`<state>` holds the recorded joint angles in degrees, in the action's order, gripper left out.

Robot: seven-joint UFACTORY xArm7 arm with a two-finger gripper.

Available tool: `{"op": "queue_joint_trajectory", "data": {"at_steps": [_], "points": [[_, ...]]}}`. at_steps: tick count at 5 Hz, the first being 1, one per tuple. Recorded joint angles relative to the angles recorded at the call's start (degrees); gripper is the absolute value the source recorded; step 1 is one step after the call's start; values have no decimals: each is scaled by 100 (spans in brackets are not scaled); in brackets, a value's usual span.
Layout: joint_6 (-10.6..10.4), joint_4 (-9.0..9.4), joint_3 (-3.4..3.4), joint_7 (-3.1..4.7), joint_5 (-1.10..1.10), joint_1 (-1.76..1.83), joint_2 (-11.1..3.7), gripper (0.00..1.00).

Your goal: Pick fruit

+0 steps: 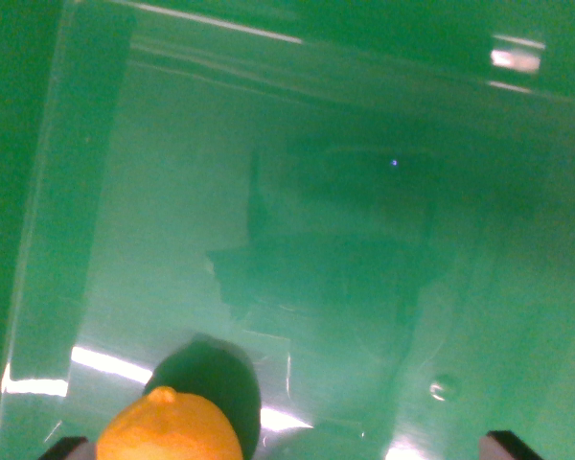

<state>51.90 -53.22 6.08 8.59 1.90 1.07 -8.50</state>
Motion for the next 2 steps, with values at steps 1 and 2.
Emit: {"op": "queue_joint_trajectory", "data": {"at_steps": [1, 2], "points": [[0, 0, 0, 0, 0, 0, 0, 0], [-228, 181, 37, 24, 6, 36, -34, 0]]}}
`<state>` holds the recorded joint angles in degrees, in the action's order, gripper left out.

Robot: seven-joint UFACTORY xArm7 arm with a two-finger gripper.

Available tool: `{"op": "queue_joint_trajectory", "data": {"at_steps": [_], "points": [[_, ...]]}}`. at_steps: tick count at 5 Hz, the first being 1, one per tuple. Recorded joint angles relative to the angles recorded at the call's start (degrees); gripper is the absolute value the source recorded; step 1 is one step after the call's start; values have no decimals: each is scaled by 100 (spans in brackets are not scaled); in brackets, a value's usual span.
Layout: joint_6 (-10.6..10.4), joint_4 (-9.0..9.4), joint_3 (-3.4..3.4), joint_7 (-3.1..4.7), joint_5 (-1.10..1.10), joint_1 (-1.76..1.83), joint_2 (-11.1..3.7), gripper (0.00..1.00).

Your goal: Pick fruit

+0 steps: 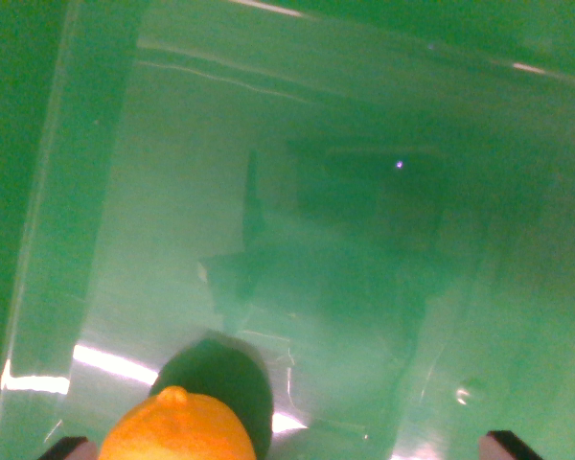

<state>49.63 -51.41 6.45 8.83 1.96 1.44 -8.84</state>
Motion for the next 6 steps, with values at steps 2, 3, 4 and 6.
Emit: {"op": "queue_joint_trajectory", "data": {"at_steps": [2, 3, 4, 6], "points": [[-239, 190, 38, 25, 6, 38, -36, 0], [-239, 190, 38, 25, 6, 38, -36, 0], [-440, 349, 71, 47, 12, 70, -66, 0], [-634, 504, 102, 67, 17, 102, -96, 0]]}}
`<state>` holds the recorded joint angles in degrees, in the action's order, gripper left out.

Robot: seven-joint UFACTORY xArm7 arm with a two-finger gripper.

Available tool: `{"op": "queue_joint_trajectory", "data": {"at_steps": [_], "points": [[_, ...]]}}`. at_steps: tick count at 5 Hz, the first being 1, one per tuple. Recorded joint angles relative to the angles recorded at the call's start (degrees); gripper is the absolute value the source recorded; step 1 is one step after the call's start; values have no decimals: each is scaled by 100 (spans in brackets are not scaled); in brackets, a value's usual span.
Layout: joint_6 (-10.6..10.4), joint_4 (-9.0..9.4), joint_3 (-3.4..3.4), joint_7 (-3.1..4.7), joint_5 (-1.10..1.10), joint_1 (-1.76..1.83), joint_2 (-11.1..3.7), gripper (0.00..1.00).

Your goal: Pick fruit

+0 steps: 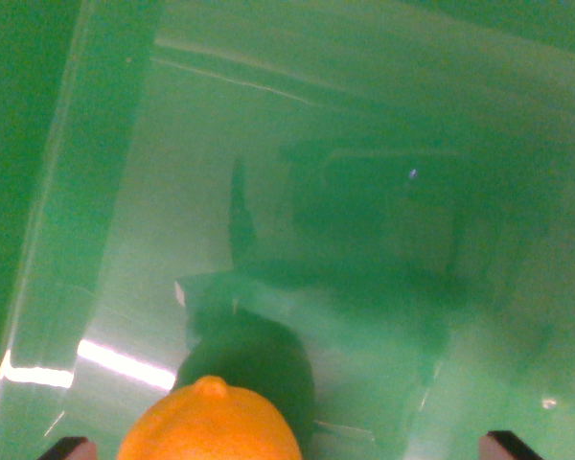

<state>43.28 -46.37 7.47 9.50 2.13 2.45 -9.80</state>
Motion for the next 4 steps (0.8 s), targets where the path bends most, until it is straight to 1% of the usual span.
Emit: {"op": "queue_joint_trajectory", "data": {"at_steps": [1, 2, 3, 4], "points": [[0, 0, 0, 0, 0, 0, 0, 0], [-166, 132, 27, 18, 4, 27, -25, 0], [-166, 132, 27, 18, 4, 27, -25, 0], [-315, 250, 51, 33, 8, 50, -48, 0]]}}
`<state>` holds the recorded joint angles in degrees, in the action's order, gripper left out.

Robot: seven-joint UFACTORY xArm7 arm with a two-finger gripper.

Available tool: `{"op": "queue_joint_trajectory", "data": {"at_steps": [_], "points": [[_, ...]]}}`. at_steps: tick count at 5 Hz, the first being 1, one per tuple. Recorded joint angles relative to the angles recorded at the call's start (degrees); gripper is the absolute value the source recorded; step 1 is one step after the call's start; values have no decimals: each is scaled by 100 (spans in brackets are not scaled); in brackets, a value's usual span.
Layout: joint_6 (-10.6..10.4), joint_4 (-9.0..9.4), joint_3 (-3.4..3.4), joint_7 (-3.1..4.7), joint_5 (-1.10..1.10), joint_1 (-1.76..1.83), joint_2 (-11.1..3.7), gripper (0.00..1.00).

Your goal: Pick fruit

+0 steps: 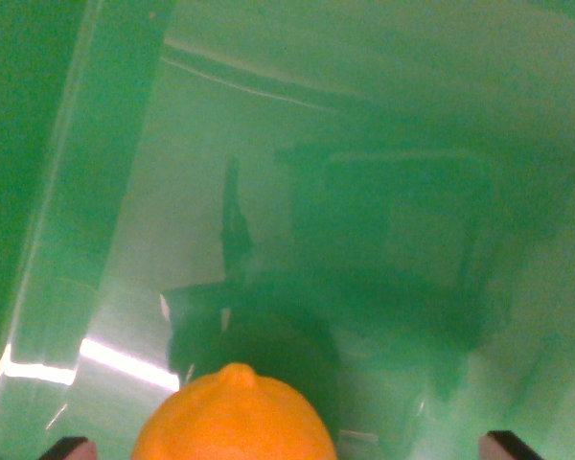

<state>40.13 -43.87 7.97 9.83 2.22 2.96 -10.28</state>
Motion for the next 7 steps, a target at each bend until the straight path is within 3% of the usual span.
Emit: {"op": "queue_joint_trajectory", "data": {"at_steps": [7], "points": [[-281, 223, 45, 30, 7, 45, -42, 0]]}}
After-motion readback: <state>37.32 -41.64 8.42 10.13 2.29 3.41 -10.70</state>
